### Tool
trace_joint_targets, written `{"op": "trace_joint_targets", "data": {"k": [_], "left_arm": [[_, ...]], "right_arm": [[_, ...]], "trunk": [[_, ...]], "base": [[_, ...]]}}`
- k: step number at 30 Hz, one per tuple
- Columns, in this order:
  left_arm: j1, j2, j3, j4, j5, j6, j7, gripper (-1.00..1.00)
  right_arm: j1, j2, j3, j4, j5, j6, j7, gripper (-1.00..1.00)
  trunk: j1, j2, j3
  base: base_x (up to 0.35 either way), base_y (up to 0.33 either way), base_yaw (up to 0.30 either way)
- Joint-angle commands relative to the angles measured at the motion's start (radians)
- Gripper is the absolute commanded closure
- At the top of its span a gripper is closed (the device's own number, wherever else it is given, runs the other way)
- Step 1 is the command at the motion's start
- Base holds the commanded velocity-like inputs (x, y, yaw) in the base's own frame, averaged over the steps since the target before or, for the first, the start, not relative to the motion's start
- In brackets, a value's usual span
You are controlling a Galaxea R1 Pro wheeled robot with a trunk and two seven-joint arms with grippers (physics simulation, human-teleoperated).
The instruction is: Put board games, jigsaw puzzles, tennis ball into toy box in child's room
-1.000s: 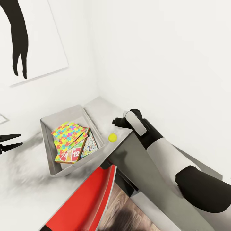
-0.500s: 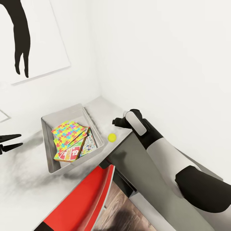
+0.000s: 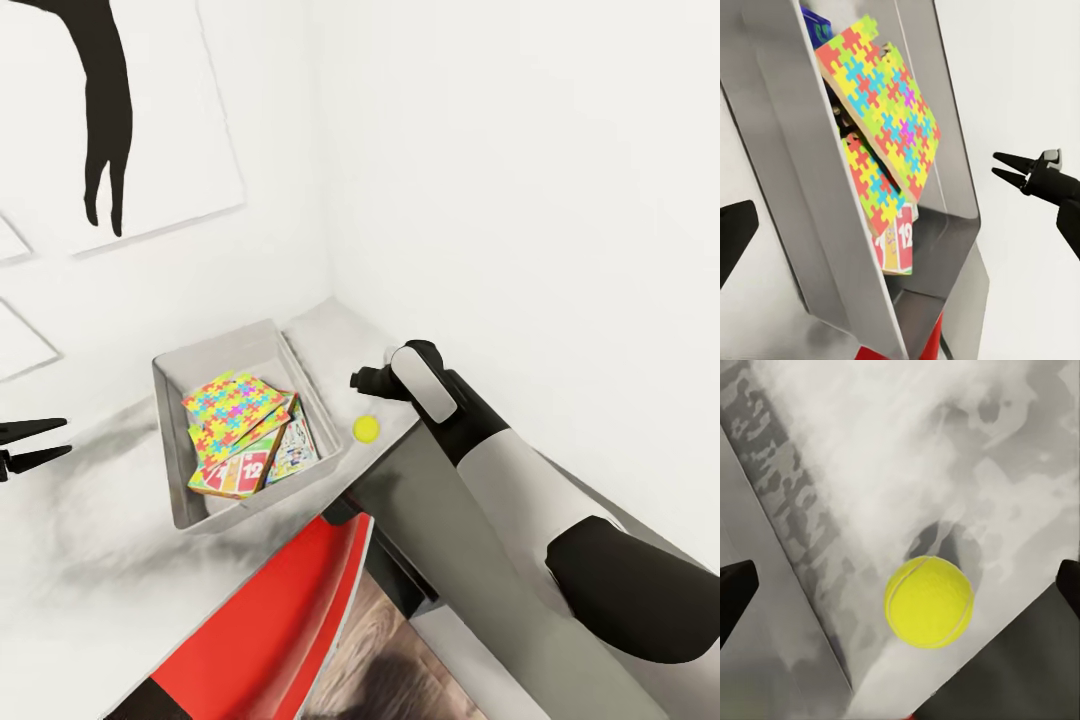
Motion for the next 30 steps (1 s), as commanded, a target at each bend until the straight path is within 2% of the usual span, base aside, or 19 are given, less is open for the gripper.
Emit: {"op": "trace_joint_targets", "data": {"k": [1, 16, 24, 30], "left_arm": [[-0.001, 0.0, -0.001, 0.0, 0.001, 0.007, -0.002, -1.0], [-0.001, 0.0, -0.001, 0.0, 0.0, 0.007, -0.002, -1.0], [-0.001, 0.0, -0.001, 0.0, 0.0, 0.007, -0.002, -1.0], [-0.001, -0.001, -0.002, 0.0, 0.0, 0.007, -0.002, -1.0]], "right_arm": [[-0.001, 0.0, 0.001, -0.001, -0.009, 0.001, -0.01, -1.0], [0.0, 0.0, 0.001, 0.0, -0.009, 0.001, -0.01, -1.0], [0.0, 0.0, 0.001, 0.001, -0.009, 0.001, -0.01, -1.0], [0.001, 0.0, 0.001, 0.001, -0.006, -0.001, -0.011, -1.0]], "trunk": [[0.001, -0.002, -0.002], [0.001, -0.002, -0.002], [0.001, -0.002, -0.001], [0.001, -0.002, -0.001]], "base": [[0.0, 0.046, 0.046], [0.0, 0.005, 0.006], [0.03, 0.0, 0.2], [0.035, 0.0, 0.057]]}}
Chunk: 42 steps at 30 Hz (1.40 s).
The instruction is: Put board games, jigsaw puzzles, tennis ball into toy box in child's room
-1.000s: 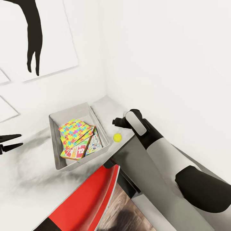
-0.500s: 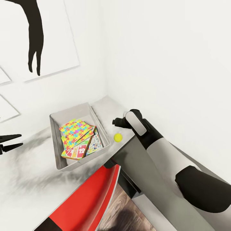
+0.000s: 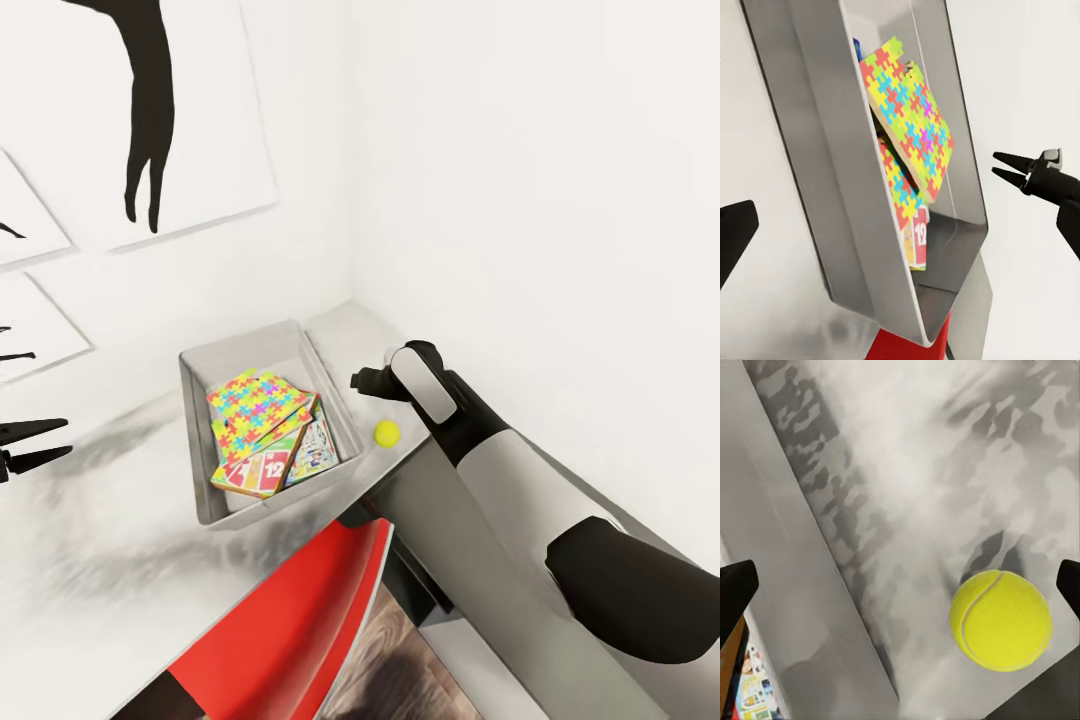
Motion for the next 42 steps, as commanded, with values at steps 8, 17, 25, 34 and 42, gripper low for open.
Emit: {"op": "trace_joint_targets", "data": {"k": [8, 17, 25, 34, 42], "left_arm": [[-0.001, 0.0, -0.001, 0.0, 0.001, 0.007, -0.002, -1.0], [-0.001, -0.015, -0.004, 0.005, -0.001, 0.001, -0.002, -1.0], [-0.001, -0.015, -0.004, 0.005, -0.001, 0.001, -0.002, -1.0], [-0.001, -0.015, -0.004, 0.005, -0.001, 0.001, -0.002, -1.0], [-0.001, -0.015, -0.004, 0.005, -0.001, 0.001, -0.002, -1.0]], "right_arm": [[0.0, 0.0, 0.002, 0.001, -0.001, -0.002, -0.02, -1.0], [0.003, 0.0, -0.043, -0.044, -0.045, 0.042, -0.065, -1.0], [0.003, 0.0, -0.088, -0.089, -0.089, 0.087, -0.11, -1.0], [0.003, 0.0, -0.128, -0.135, -0.139, 0.137, -0.16, -1.0], [0.003, 0.0, -0.128, -0.135, -0.184, 0.182, -0.205, -1.0]], "trunk": [[0.001, -0.002, -0.002], [0.001, -0.002, -0.002], [0.001, -0.002, -0.002], [0.001, -0.002, -0.002], [0.001, -0.002, -0.002]], "base": [[0.004, -0.006, 0.006], [0.0, -0.004, 0.0], [0.0, 0.0, 0.0], [0.0, 0.0, 0.0], [0.0, 0.0, 0.0]]}}
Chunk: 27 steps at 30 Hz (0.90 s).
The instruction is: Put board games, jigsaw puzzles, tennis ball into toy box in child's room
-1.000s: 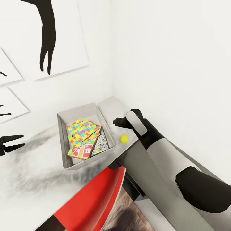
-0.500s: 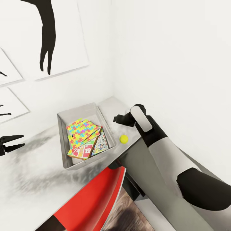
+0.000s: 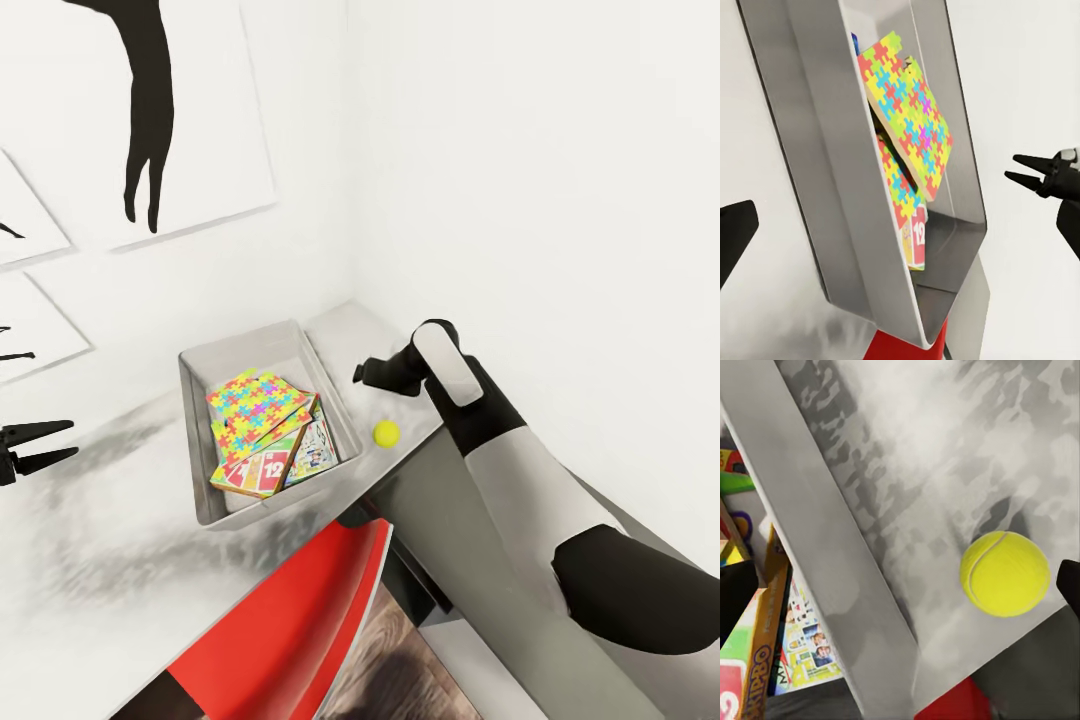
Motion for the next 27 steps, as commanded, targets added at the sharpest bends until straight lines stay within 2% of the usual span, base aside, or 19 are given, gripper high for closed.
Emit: {"op": "trace_joint_targets", "data": {"k": [1, 7, 8, 12, 14, 27], "left_arm": [[-0.001, -0.001, 0.0, 0.0, 0.001, 0.006, -0.001, -1.0], [-0.001, -0.008, 0.002, 0.0, 0.001, 0.005, 0.001, -1.0], [-0.001, -0.008, 0.002, 0.0, 0.001, 0.005, 0.001, -1.0], [-0.001, -0.009, 0.003, 0.0, 0.001, 0.005, 0.001, -1.0], [-0.001, -0.009, 0.003, 0.0, 0.001, 0.005, 0.001, -1.0], [-0.001, -0.009, 0.003, 0.0, 0.001, 0.005, 0.001, -1.0]], "right_arm": [[-0.001, 0.0, 0.007, 0.005, -0.015, 0.0, -0.016, -1.0], [0.014, -0.001, 0.04, 0.039, 0.019, -0.034, 0.007, -1.0], [0.017, -0.006, 0.045, 0.156, 0.159, -0.226, 0.21, -1.0], [0.052, -0.023, -0.026, 0.161, 0.17, -0.238, 0.297, -1.0], [0.063, -0.026, -0.04, 0.162, 0.173, -0.238, 0.318, -1.0], [0.074, -0.027, -0.055, 0.157, 0.182, -0.246, 0.33, -1.0]], "trunk": [[0.001, -0.002, -0.002], [0.001, -0.002, -0.002], [0.001, -0.002, -0.002], [0.001, -0.002, -0.002], [0.001, -0.002, -0.002], [0.001, -0.002, -0.002]], "base": [[0.0, 0.0, 0.0], [0.0, 0.0, 0.0], [0.0, 0.0, 0.0], [0.0, 0.0, 0.0], [0.0, 0.0, 0.0], [0.0, 0.0, 0.0]]}}
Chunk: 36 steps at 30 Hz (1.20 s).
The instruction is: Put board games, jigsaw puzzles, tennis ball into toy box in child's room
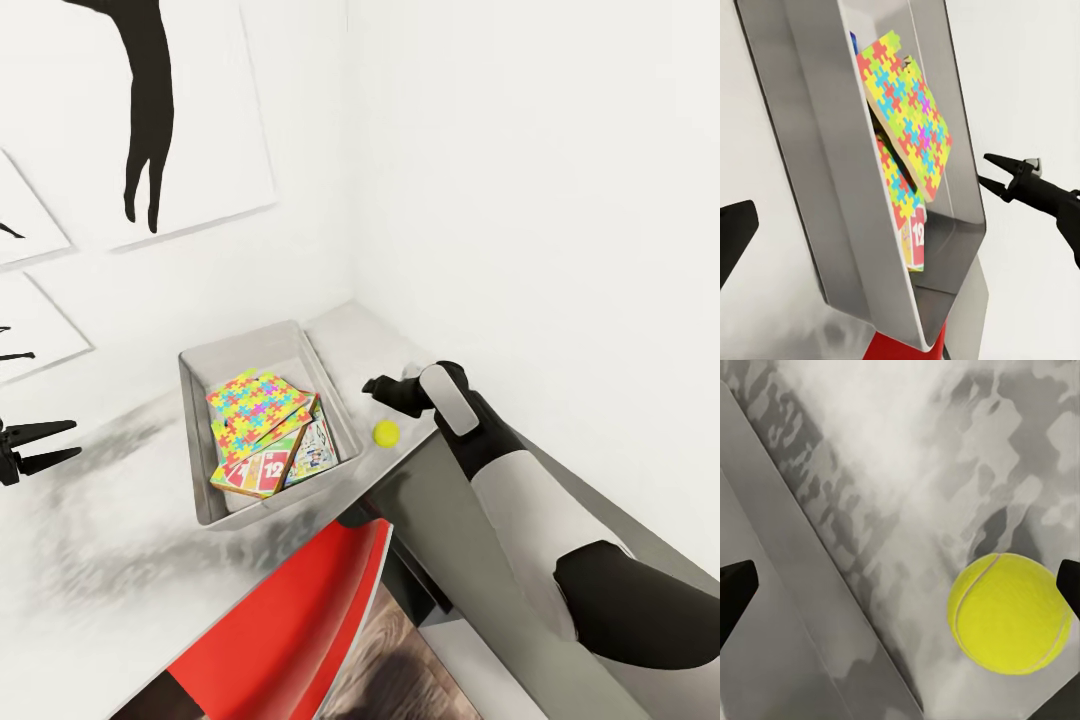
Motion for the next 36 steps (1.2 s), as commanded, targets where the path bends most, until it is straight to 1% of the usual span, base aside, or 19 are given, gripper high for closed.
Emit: {"op": "trace_joint_targets", "data": {"k": [1, 6, 9, 11, 14, 17, 22, 36], "left_arm": [[-0.001, 0.0, 0.0, 0.0, 0.001, 0.007, -0.002, -1.0], [-0.001, 0.0, -0.001, 0.0, 0.001, 0.007, -0.002, -1.0], [-0.001, 0.0, 0.0, 0.001, 0.001, 0.007, -0.002, -1.0], [-0.001, 0.0, 0.0, 0.001, 0.001, 0.007, -0.002, -1.0], [-0.001, 0.0, 0.0, 0.0, 0.001, 0.007, -0.002, -1.0], [-0.001, 0.0, 0.0, 0.0, 0.001, 0.007, -0.002, -1.0], [-0.001, 0.0, -0.001, 0.0, 0.001, 0.007, -0.001, -1.0], [-0.001, -0.001, 0.001, 0.0, 0.001, 0.007, 0.001, -1.0]], "right_arm": [[-0.001, 0.0, 0.002, -0.001, -0.01, -0.001, -0.011, -1.0], [-0.001, 0.001, 0.001, -0.002, -0.009, -0.005, -0.034, -1.0], [-0.001, 0.002, 0.001, -0.002, -0.01, -0.003, -0.087, -1.0], [-0.001, 0.004, 0.001, -0.003, -0.01, 0.001, -0.143, -1.0], [-0.001, 0.006, 0.0, -0.003, -0.011, 0.006, -0.201, -1.0], [-0.001, 0.01, 0.001, -0.003, -0.01, 0.007, -0.232, -1.0], [-0.001, 0.011, 0.002, -0.003, -0.011, 0.006, -0.245, -1.0], [-0.001, 0.021, 0.012, -0.003, -0.011, 0.007, -0.249, -1.0]], "trunk": [[0.001, -0.002, -0.002], [0.001, -0.002, -0.002], [0.001, -0.002, -0.002], [0.001, -0.002, -0.002], [0.001, -0.002, -0.002], [0.001, -0.002, -0.002], [0.001, -0.002, -0.002], [0.001, -0.002, -0.002]], "base": [[0.0, 0.0, 0.0], [0.0, 0.0, 0.0], [0.0, 0.0, 0.0], [0.0, 0.0, 0.0], [0.0, 0.0, 0.0], [0.0, 0.0, 0.0], [0.0, 0.0, 0.0], [0.0, 0.0, 0.0]]}}
